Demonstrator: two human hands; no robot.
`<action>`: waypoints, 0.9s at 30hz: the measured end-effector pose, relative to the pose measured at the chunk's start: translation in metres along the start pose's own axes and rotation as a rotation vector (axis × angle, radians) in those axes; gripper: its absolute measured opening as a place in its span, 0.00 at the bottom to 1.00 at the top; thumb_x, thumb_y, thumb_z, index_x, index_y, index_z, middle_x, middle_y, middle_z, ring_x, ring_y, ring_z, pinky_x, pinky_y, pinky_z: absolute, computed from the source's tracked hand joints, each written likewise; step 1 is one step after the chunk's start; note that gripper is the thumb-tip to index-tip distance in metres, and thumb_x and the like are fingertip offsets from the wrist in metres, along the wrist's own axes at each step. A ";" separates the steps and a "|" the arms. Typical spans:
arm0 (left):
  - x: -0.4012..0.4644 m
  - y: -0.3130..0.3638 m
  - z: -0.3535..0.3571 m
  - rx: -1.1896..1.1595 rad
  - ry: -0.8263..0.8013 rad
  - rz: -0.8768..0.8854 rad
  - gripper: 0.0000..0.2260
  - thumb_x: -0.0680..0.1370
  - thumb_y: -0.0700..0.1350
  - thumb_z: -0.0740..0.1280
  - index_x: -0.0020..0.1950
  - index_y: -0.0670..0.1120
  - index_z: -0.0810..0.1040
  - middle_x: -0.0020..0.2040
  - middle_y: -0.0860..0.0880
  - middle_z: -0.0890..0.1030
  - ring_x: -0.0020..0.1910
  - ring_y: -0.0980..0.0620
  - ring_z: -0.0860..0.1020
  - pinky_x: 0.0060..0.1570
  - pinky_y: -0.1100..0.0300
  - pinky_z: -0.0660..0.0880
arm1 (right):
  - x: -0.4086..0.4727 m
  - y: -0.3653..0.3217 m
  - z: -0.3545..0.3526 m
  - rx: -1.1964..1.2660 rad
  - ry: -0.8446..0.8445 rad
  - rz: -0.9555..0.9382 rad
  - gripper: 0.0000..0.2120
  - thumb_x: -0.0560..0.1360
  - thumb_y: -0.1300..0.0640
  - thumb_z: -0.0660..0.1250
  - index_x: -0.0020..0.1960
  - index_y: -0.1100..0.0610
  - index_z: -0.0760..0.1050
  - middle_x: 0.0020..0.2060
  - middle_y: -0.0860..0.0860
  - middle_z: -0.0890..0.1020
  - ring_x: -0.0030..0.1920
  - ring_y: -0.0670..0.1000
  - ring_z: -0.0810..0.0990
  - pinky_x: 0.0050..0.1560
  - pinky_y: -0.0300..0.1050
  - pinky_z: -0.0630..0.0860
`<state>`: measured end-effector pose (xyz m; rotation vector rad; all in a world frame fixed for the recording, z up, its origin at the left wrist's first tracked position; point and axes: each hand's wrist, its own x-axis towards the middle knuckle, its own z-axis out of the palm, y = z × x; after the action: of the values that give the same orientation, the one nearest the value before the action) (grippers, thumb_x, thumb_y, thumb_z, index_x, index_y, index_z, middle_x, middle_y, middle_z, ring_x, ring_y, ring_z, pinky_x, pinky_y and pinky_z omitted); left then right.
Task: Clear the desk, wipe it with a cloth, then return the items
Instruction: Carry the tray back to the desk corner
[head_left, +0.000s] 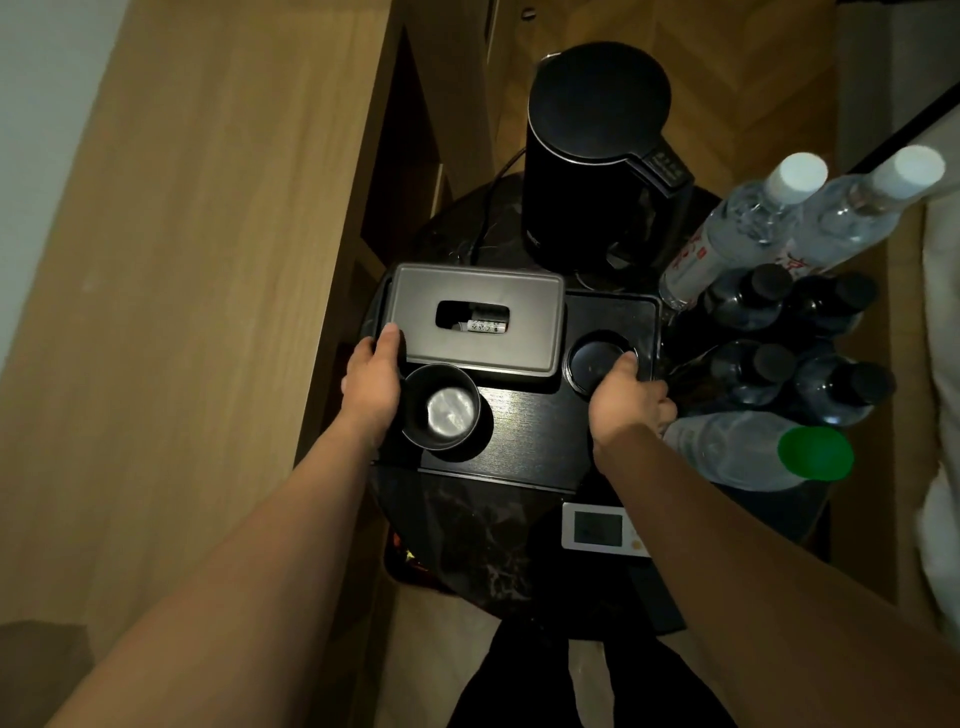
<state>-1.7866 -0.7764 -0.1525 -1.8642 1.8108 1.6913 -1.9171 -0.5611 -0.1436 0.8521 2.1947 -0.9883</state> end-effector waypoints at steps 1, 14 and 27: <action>0.003 0.000 0.001 0.000 -0.005 -0.007 0.46 0.64 0.78 0.57 0.78 0.57 0.63 0.74 0.48 0.70 0.73 0.43 0.67 0.72 0.38 0.63 | 0.001 -0.002 0.001 0.008 0.002 0.013 0.34 0.82 0.39 0.47 0.80 0.59 0.50 0.77 0.59 0.54 0.76 0.61 0.56 0.76 0.57 0.52; 0.019 0.007 -0.005 -0.027 -0.050 -0.033 0.50 0.64 0.79 0.62 0.78 0.51 0.62 0.68 0.45 0.75 0.65 0.41 0.76 0.68 0.39 0.70 | 0.007 -0.018 0.011 -0.150 0.049 0.127 0.32 0.82 0.43 0.47 0.80 0.60 0.46 0.78 0.58 0.53 0.77 0.60 0.52 0.75 0.55 0.47; 0.053 -0.009 -0.018 -0.003 0.086 -0.127 0.64 0.47 0.87 0.60 0.77 0.56 0.64 0.69 0.47 0.75 0.66 0.39 0.75 0.65 0.37 0.70 | 0.004 -0.021 0.019 -0.317 0.032 0.065 0.35 0.82 0.39 0.47 0.78 0.64 0.52 0.74 0.61 0.57 0.72 0.61 0.58 0.73 0.56 0.53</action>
<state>-1.7837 -0.8214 -0.1865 -2.0353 1.6790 1.5967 -1.9308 -0.5865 -0.1482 0.7873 2.2552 -0.5769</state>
